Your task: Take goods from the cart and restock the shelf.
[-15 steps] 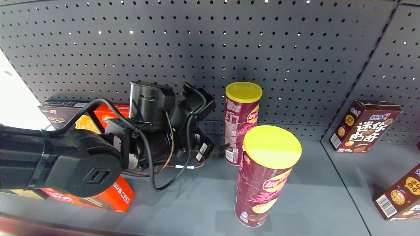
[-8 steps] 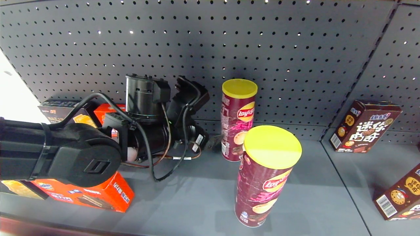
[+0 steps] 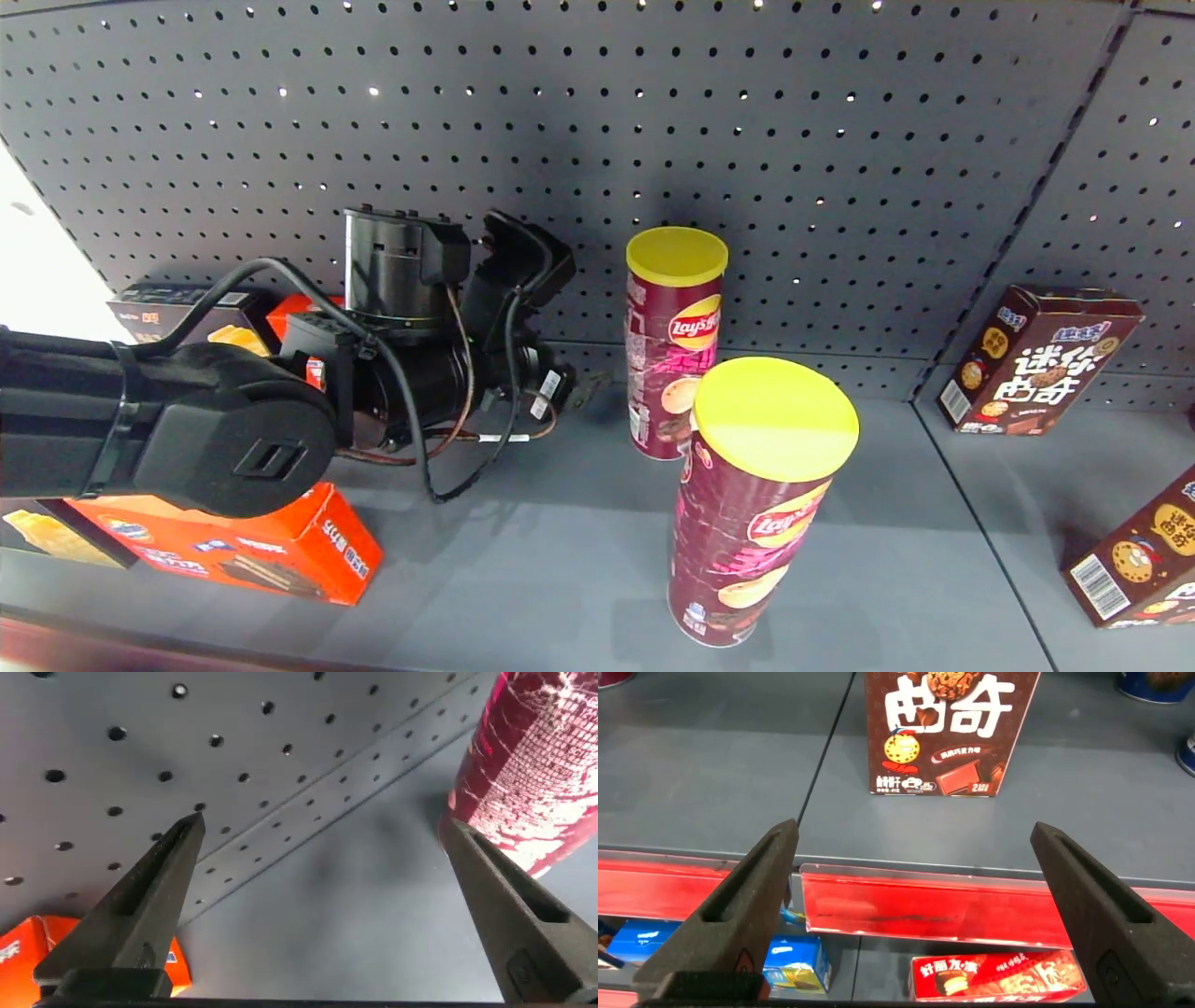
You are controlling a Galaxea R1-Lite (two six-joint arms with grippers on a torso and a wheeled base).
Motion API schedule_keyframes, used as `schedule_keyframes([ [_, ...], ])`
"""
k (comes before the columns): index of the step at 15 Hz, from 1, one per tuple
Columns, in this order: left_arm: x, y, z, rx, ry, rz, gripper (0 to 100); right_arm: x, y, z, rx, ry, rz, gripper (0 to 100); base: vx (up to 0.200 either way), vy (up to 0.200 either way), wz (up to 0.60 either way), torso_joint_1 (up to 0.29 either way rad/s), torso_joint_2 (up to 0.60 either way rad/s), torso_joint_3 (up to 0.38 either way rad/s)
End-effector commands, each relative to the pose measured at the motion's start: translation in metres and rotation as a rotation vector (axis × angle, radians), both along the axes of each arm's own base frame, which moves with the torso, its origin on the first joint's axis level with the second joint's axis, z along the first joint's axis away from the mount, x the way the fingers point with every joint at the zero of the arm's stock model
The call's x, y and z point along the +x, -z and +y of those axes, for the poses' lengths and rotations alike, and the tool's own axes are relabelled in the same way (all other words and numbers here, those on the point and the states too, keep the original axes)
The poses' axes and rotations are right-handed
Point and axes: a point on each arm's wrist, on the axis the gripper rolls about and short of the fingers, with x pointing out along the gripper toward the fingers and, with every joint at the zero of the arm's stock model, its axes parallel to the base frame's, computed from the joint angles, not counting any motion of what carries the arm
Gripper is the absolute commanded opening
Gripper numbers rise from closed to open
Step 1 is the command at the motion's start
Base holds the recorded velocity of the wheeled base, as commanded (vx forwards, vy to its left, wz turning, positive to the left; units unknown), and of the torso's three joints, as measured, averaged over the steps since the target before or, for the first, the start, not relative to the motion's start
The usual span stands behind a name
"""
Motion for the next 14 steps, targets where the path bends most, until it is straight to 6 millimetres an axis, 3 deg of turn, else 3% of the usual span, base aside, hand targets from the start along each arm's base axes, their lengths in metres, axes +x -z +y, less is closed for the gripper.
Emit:
schedule_keyframes([
  [1,-0.013,-0.006,-0.003,-0.009,0.038,-0.010,100,0.000,0.000,0.000,-0.001,0.000,0.001,100,0.000,0.000,0.00,0.000,0.00,0.000],
  [6,-0.020,-0.003,-0.011,-0.013,0.098,0.002,100,0.000,0.000,0.000,-0.001,0.000,0.001,100,0.000,0.000,0.00,0.000,0.00,0.000],
  [14,-0.001,0.004,-0.024,-0.005,0.078,0.000,100,0.000,0.000,0.000,-0.001,0.000,0.001,100,0.000,0.000,0.00,0.000,0.00,0.000],
])
